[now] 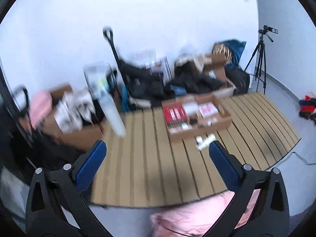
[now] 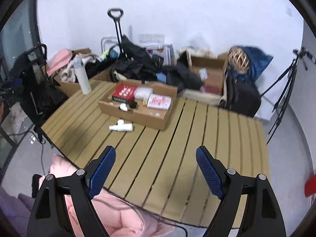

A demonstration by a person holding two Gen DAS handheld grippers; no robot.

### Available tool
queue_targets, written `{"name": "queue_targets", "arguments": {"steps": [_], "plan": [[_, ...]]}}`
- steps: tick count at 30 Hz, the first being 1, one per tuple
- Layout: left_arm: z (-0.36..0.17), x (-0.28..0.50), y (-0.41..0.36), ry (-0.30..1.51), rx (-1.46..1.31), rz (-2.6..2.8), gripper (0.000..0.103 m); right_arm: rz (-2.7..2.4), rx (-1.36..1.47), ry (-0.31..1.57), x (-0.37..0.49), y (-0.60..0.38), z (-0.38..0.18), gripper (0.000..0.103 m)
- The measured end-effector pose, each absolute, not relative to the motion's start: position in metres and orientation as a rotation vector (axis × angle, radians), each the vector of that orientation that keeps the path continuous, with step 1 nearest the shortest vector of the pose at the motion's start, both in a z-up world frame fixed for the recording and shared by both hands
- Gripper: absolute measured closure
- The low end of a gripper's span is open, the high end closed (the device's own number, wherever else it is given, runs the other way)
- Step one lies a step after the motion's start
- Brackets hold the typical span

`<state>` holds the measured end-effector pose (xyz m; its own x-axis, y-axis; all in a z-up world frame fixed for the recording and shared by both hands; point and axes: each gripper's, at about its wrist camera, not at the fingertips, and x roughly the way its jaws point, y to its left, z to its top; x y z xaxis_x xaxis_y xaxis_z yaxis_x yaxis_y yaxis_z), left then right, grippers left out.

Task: Organize objects
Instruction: 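Withdraw both grippers from the tray, then grasp the white spray bottle with the right gripper while the left grasps a white round cap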

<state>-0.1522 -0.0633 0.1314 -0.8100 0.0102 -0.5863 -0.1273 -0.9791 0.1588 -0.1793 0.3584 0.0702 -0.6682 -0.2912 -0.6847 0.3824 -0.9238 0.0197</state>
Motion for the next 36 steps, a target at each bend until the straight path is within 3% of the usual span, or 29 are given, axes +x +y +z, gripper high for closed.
{"name": "queue_targets", "arguments": {"steps": [5, 12, 17, 22, 36], "plan": [[0.165, -0.133, -0.067, 0.231, -0.88, 2.891, 0.0, -2.583, 0.898, 0.105, -0.151, 0.381, 0.122, 0.016], [0.136, -0.144, -0.05, 0.214, -0.971, 2.795, 0.0, -2.588, 0.937, 0.142, -0.157, 0.371, 0.109, 0.016], [0.058, -0.185, -0.03, 0.188, -1.175, 2.689, 0.0, -2.531, 1.022, 0.255, -0.192, 0.333, 0.051, 0.016], [-0.025, -0.221, -0.027, 0.042, -1.297, 2.616, 0.0, -2.494, 1.015, 0.516, -0.228, 0.279, -0.019, 0.016], [-0.145, -0.301, -0.028, -0.04, -1.36, 2.639, 0.0, -1.991, 0.862, 0.884, -0.356, 0.143, -0.184, 0.02]]}}
